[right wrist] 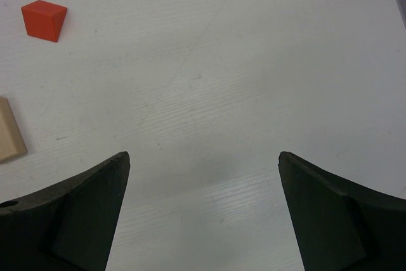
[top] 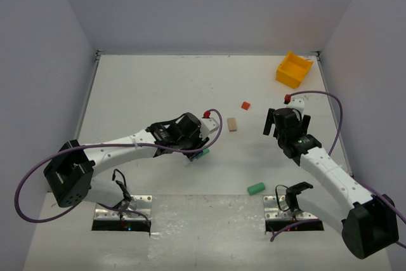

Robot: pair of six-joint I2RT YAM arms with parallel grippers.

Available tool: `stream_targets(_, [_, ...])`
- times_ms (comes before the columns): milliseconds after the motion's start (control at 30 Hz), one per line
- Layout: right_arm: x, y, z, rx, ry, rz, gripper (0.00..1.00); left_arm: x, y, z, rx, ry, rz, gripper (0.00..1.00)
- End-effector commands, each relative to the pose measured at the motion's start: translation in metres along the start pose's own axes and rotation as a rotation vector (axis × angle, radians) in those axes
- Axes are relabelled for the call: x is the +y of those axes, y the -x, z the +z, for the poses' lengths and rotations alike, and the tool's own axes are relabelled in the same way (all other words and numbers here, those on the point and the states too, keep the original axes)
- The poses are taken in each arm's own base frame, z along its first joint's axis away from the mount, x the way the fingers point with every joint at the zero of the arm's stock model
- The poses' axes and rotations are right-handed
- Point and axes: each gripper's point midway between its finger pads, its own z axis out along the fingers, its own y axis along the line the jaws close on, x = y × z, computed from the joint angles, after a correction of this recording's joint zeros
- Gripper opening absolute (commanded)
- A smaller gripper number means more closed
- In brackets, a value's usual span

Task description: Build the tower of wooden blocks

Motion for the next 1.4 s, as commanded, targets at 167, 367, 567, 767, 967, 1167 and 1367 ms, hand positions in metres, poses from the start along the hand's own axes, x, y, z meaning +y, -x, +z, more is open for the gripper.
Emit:
stream_targets(167, [0.001,0.013,-0.001,-0.032,-0.003,0.029,0.99,-0.005,0.011,0.003,-0.047,-0.011,0.026,0.02])
stream_targets(367, [0.001,0.013,-0.001,-0.031,-0.003,0.028,0.99,-0.006,0.008,0.003,-0.033,-0.02,0.037,0.02])
stream_targets(567, [0.001,0.012,0.0,-0.029,-0.001,0.026,0.99,-0.008,0.002,0.002,-0.024,-0.037,0.047,0.04])
stream_targets(767, [0.003,0.011,0.0,-0.024,0.007,0.024,0.99,-0.01,0.004,0.002,-0.043,-0.053,0.076,0.07])
stream_targets(967, [0.003,0.011,0.0,-0.023,0.009,0.022,0.99,-0.009,0.005,0.002,-0.049,-0.044,0.08,0.07])
stream_targets(1167, [0.003,0.011,0.0,-0.023,0.009,0.022,0.99,-0.009,0.006,0.004,-0.053,-0.044,0.085,0.08])
stream_targets(1367, [0.003,0.011,0.0,-0.024,0.008,0.022,0.99,-0.007,0.008,0.004,-0.06,-0.039,0.105,0.09])
